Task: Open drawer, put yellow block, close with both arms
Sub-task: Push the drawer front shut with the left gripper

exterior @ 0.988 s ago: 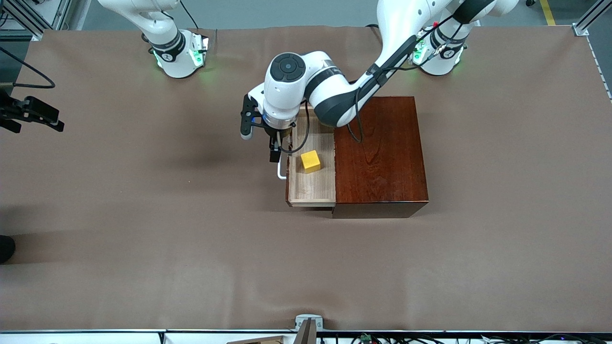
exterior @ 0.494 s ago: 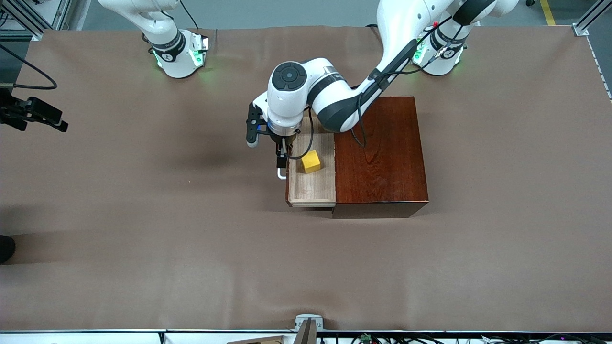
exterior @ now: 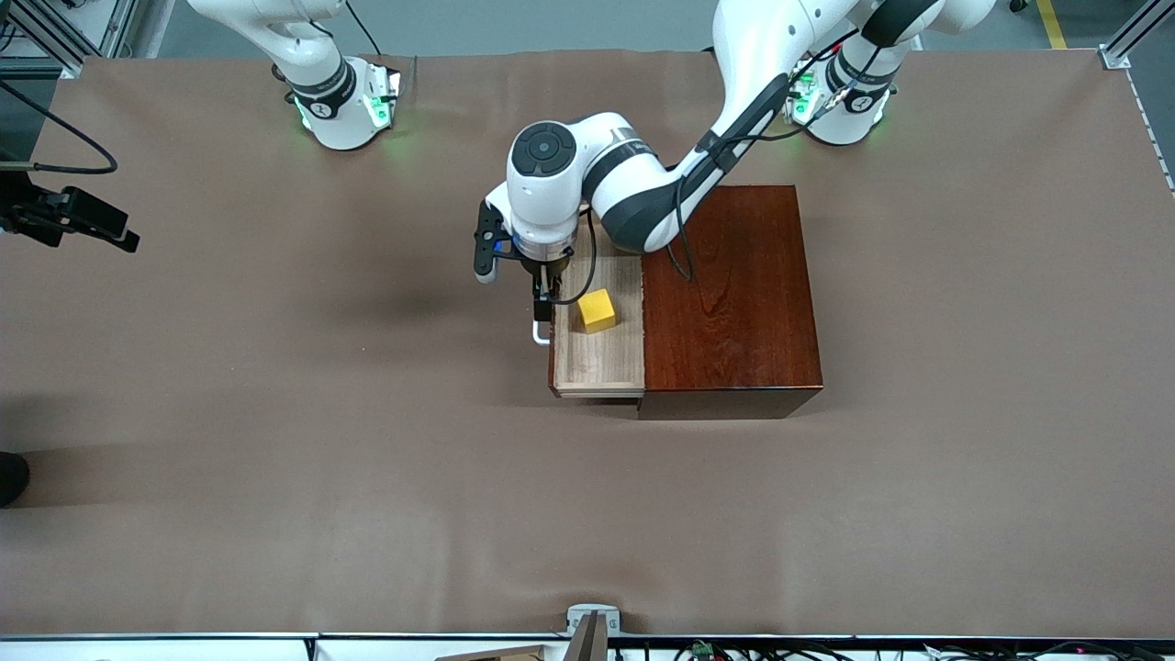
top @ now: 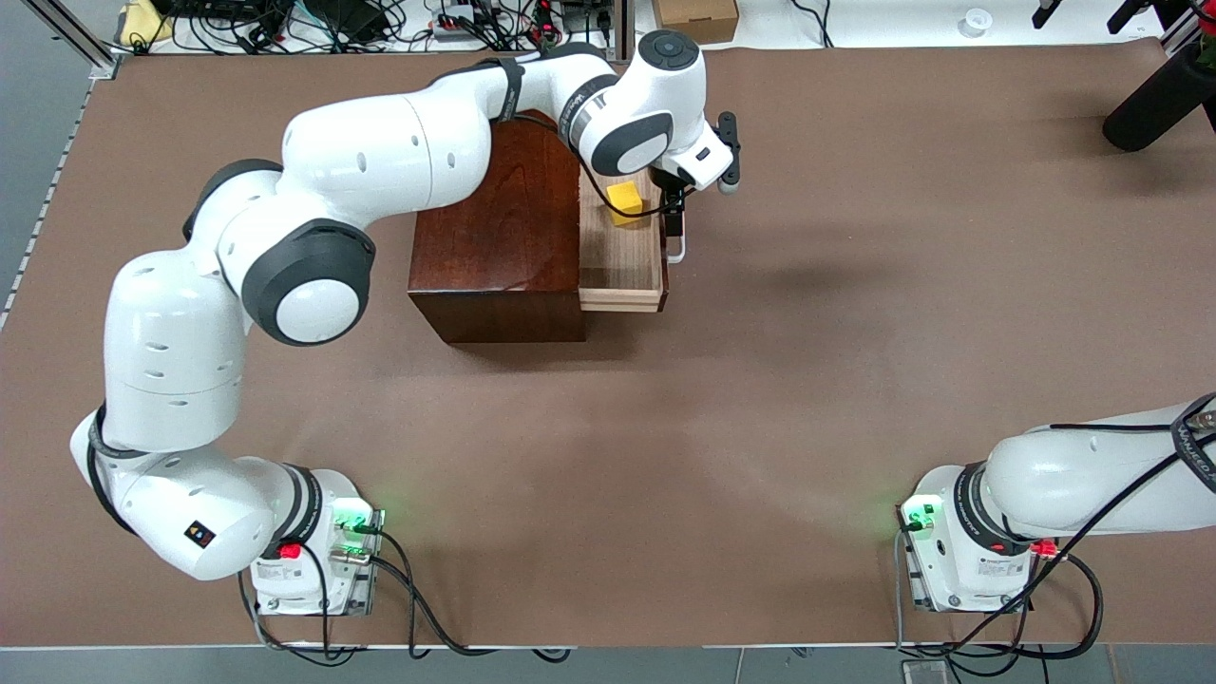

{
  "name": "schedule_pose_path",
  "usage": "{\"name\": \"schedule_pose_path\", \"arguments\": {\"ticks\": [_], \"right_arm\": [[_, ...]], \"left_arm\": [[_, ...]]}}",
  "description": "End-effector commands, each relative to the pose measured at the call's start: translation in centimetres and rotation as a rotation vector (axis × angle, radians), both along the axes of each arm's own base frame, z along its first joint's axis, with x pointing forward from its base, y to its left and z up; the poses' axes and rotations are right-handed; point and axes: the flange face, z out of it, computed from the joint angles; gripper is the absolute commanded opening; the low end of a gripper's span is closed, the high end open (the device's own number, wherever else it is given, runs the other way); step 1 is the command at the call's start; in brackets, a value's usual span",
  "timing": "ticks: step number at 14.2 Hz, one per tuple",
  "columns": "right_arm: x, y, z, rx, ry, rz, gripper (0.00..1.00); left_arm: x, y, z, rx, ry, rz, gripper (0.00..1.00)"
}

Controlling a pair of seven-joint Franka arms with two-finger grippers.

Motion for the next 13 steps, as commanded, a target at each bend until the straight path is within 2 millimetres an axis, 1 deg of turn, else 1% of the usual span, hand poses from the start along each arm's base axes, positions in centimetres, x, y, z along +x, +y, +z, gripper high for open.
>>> {"name": "schedule_pose_path", "arguments": {"ticks": [1,3,4,5,9,12,13], "right_arm": [[-1.0,-0.1,0.8,0.020,-0.003,-0.021,1.00],[-1.0,0.2,0.7,0.020,0.000,-0.015,1.00],[-1.0,0.4,0.7,0.020,0.000,-0.011,1.00],[-1.0,0.5,0.9,0.020,-0.003,-0.008,1.00],[-1.1,0.0,1.3,0.020,-0.003,-0.017,1.00],[-1.1,-0.2,1.3,0.017,-0.003,-0.019,1.00],[-1.1,-0.1,1.4,0.014,-0.006,-0.017,1.00]], "left_arm": [[0.6,0.4,-0.5,0.056,-0.015,-0.020,1.00],[0.8,0.9,0.0,0.082,-0.012,-0.014,1.00],[1.1,1.4,0.8,0.090,-0.014,-0.008,1.00],[1.3,1.7,1.0,0.102,-0.012,-0.005,1.00],[2.1,3.5,1.2,0.174,0.006,0.022,1.00],[3.5,5.9,1.7,0.252,0.002,0.053,1.00],[3.6,6.4,2.0,0.288,-0.006,0.050,1.00]]}}
